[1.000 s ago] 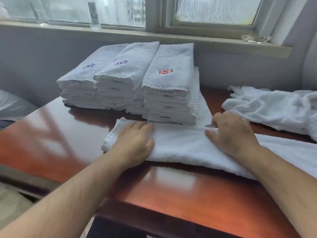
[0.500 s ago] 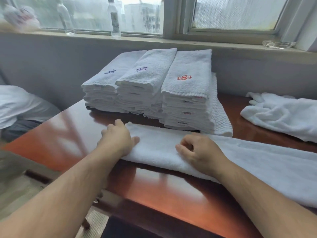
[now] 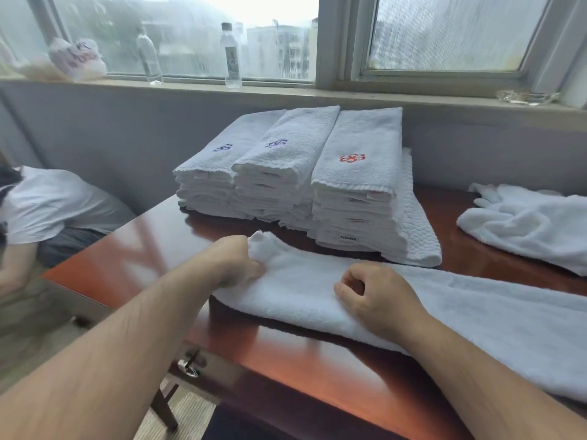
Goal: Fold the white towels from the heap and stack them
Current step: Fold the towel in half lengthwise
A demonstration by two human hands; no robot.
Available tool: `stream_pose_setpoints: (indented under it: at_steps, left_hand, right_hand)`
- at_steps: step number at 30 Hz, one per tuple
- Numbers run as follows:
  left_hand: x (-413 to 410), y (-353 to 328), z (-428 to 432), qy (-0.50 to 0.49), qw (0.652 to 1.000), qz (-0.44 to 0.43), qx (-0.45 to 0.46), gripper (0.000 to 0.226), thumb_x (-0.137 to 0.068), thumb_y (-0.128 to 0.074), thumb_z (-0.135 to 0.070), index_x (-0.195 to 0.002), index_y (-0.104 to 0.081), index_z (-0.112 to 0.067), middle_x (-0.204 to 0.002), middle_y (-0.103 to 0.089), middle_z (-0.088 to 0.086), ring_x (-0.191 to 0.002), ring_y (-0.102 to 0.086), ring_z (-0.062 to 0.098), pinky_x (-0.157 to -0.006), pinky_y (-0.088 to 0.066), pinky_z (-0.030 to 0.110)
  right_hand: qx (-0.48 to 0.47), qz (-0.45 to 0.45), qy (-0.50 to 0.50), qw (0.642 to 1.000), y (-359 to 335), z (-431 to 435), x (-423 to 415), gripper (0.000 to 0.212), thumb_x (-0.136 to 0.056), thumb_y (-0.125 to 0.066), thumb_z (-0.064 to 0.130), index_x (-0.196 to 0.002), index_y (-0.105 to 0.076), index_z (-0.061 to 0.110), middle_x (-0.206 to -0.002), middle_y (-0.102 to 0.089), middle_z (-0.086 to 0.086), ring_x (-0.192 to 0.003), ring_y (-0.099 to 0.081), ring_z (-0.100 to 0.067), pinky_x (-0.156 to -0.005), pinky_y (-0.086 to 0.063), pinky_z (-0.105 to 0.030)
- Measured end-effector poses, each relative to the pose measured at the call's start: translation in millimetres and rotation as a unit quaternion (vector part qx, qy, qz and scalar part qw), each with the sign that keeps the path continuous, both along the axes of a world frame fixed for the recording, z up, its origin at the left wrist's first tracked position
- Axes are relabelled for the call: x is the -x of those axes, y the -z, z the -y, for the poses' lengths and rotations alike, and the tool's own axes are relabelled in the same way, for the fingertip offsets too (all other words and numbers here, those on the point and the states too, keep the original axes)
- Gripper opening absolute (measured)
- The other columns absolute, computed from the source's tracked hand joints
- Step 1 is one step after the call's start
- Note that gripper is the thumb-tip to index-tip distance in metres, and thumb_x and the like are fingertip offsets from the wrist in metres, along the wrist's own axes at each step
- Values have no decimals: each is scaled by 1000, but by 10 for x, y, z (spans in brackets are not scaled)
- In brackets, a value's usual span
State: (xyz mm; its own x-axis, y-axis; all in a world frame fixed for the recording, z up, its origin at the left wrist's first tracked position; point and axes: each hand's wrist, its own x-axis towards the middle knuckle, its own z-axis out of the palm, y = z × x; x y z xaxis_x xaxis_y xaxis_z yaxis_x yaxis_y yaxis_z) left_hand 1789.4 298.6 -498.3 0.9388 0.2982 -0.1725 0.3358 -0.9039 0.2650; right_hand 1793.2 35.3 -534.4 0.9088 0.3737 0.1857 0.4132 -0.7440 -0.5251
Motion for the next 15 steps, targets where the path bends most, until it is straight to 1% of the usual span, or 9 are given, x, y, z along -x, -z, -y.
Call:
stream_pose_setpoints:
  at_steps: [2,3,5,7,9,10,11,13,15]
  left_hand:
    - [41,-2,8,-30,996,54,71,44,-83,-71,-40,-108,-54,-9,-100,-63,3,-89,-59,22,-63,-40,31]
    - [70,-14,4,-57,989,78,113,49,-80,-74,-39,-112,-51,-11,-103,-62,3,-92,-58,22,-64,-41,31]
    - [109,-37,-34,-95,964,108,222,52,-74,-80,-37,-113,-58,-10,-107,-67,7,-98,-64,26,-78,-53,39]
    - [136,-75,-68,-108,929,106,337,40,-76,-78,-34,-105,-71,-8,-103,-75,13,-98,-71,31,-93,-56,50]
    - [161,-121,-85,-123,897,92,415,23,-85,-70,-23,-99,-75,-5,-103,-76,16,-98,-73,34,-97,-54,53]
    - [165,-144,-98,-131,886,88,435,22,-85,-67,-19,-100,-75,-4,-105,-75,18,-98,-73,35,-97,-55,52]
    - [173,-176,-107,-132,880,83,449,25,-82,-67,-18,-101,-75,-3,-107,-74,19,-98,-73,34,-92,-56,50]
    - [183,-257,-118,-101,873,62,473,33,-74,-73,-21,-101,-76,-3,-108,-74,20,-95,-74,32,-82,-58,43]
    - [192,-340,-97,-64,864,38,497,30,-80,-76,-22,-103,-76,-2,-107,-75,18,-95,-74,29,-82,-56,39]
  right_hand:
    - [-7,-6,3,1000,-17,1,0,27,-90,-61,41,-65,-54,32,-69,-61,14,-69,-56,-4,-60,-37,-22]
    - [-13,-12,3,1000,-27,3,-1,28,-90,-61,40,-65,-55,32,-68,-61,14,-68,-56,-4,-60,-37,-22]
    - [-27,-33,3,999,-46,6,-9,27,-90,-63,38,-65,-58,28,-67,-62,14,-66,-57,-4,-60,-39,-22]
    - [-34,-67,2,997,-83,16,-42,29,-91,-63,40,-68,-62,23,-67,-64,15,-63,-57,-4,-58,-41,-21]
    - [-49,-102,-5,994,-134,31,-80,36,-93,-63,42,-68,-61,16,-61,-61,12,-55,-52,-4,-54,-40,-20]
    - [-71,-122,-10,990,-162,38,-94,39,-93,-63,42,-68,-61,13,-60,-60,12,-53,-50,-3,-54,-40,-20]
    - [-101,-143,-15,984,-195,42,-104,39,-94,-63,43,-70,-66,12,-63,-64,11,-56,-53,-4,-56,-43,-20]
    - [-168,-193,-24,967,-267,39,-89,34,-97,-61,43,-76,-75,19,-74,-73,7,-64,-63,-5,-62,-49,-20]
    - [-221,-237,-42,945,-314,21,-69,36,-100,-58,41,-81,-77,18,-81,-77,0,-70,-69,-10,-67,-51,-26]
